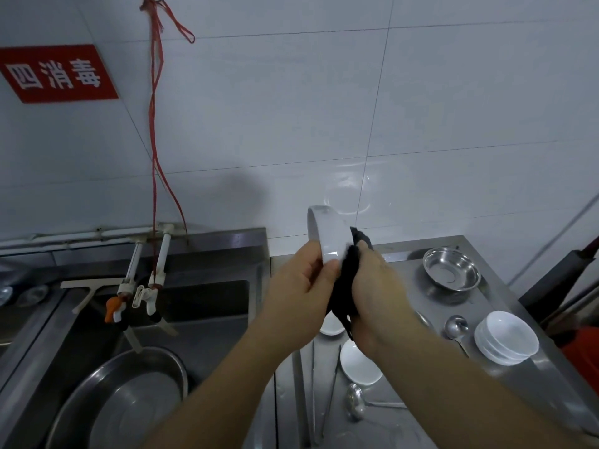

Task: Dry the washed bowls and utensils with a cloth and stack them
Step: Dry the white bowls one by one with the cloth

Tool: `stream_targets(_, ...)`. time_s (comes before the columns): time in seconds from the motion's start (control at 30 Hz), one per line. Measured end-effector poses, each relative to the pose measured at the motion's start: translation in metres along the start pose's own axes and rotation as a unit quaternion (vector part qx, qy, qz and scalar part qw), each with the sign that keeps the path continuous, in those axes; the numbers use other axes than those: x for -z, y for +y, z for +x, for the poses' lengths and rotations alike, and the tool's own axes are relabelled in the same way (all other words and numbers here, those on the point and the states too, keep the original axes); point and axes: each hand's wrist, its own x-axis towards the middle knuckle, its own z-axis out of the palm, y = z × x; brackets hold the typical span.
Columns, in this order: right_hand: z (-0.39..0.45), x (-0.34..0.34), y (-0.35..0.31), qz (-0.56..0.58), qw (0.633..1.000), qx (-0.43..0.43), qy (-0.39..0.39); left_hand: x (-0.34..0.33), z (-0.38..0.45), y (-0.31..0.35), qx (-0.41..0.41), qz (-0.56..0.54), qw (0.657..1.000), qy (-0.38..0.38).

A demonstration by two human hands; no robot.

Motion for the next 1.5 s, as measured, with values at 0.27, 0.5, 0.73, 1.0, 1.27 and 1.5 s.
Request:
stream_targets(0.27,-0.002,-0.004,-0.010,-0.155,0.971,0.181,-0.002,0.004,-0.003,-0.005,-0.018,0.005,0.999,-0.029)
stream_targets(0.5,0.010,0.011,-0.016,-0.190,0.977,0.086,-0.038,0.005,-0.008,-0.018,-0.045,0.237,0.961,-0.137)
stream_targets(0.73,0.009,0.032,0.009,-0.049,0.997,-0.031,-0.046,-0.011,-0.014,-0.036,-0.122,0.316,0.936,-0.094)
stream_targets(1.0,0.026,0.051,0.031,0.033,0.989,-0.106,-0.102,-0.018,-0.014,-0.060,0.083,0.029,0.991,0.101)
stream_targets(1.27,0.031,0.078,0.042,0.027,0.989,-0.111,-0.094,-0.029,-0.013,-0.073,0.330,-0.337,0.879,0.070)
stream_targets(1.5,0.044,0.129,0.042,0.036,0.998,-0.047,0.024,-0.063,-0.011,-0.078,0.294,-0.295,0.909,0.020)
